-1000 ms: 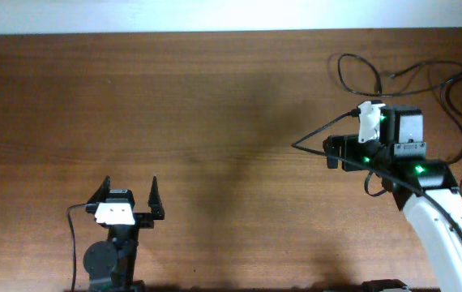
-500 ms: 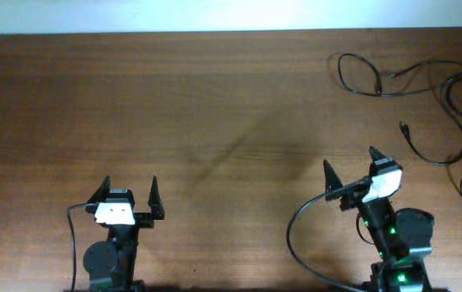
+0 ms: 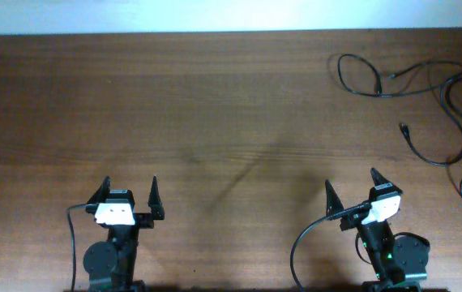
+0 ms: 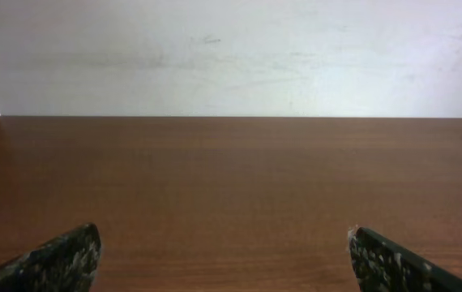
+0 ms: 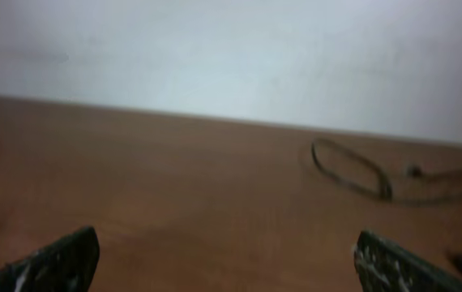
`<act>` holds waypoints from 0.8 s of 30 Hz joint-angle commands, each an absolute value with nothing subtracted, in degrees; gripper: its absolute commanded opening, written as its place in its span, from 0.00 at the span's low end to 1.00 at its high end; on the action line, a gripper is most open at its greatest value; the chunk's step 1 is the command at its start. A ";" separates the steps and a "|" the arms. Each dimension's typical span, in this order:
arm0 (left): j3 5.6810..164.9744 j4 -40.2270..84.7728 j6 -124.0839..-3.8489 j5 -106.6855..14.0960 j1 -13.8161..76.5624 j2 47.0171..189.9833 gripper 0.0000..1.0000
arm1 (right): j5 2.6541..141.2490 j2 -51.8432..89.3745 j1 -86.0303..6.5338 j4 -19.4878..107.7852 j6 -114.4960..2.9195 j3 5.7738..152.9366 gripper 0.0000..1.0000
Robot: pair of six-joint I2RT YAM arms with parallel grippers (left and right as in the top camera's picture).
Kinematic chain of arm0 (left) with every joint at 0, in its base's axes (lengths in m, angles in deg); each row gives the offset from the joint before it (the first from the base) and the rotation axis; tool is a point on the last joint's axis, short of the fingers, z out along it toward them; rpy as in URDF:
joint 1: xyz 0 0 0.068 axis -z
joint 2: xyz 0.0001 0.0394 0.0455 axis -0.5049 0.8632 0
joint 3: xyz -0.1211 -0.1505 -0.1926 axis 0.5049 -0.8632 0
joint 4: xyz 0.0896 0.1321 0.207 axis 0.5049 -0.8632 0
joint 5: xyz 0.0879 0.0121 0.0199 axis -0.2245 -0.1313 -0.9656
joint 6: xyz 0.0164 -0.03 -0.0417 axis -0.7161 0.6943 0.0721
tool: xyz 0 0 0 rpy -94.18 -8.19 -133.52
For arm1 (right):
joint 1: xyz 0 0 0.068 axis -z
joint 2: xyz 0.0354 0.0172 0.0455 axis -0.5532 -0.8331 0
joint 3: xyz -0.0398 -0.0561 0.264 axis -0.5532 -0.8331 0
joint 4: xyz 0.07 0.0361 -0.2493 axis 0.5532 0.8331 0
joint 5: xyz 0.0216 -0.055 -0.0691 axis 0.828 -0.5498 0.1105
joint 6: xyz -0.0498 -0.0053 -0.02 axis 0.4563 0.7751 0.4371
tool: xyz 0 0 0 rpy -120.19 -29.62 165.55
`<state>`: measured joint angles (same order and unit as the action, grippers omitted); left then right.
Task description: Untangle cables
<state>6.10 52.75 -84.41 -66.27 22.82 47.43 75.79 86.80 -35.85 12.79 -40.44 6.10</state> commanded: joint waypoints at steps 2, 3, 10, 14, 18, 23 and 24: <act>6.03 52.34 -85.48 -66.23 23.03 47.15 0.99 | 75.24 89.35 -34.25 14.83 -40.58 5.80 0.99; 6.01 52.34 -85.48 -66.23 23.03 47.15 0.99 | 75.24 89.35 -34.25 14.87 -40.60 5.80 0.99; 6.01 52.34 -85.48 -66.23 23.03 47.15 0.99 | 75.04 89.35 -34.27 15.09 -37.58 5.80 0.99; 6.01 52.32 -85.51 -66.23 23.03 47.15 0.99 | 74.83 89.35 -34.27 15.02 -37.63 5.80 0.99; 6.01 52.34 -85.48 -66.23 23.03 47.15 0.99 | 74.83 89.35 -34.27 15.02 -37.63 5.80 0.99; 6.01 52.34 -85.48 -66.23 23.03 47.15 0.99 | 74.83 89.35 -34.25 15.02 -37.63 5.80 0.99; 6.01 52.34 -85.48 -66.25 23.03 47.15 0.99 | 74.83 89.35 -34.25 15.02 -37.63 5.80 0.99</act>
<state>6.10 52.75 -84.41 -66.25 22.82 47.43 75.48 88.65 -34.71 14.57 -37.97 6.10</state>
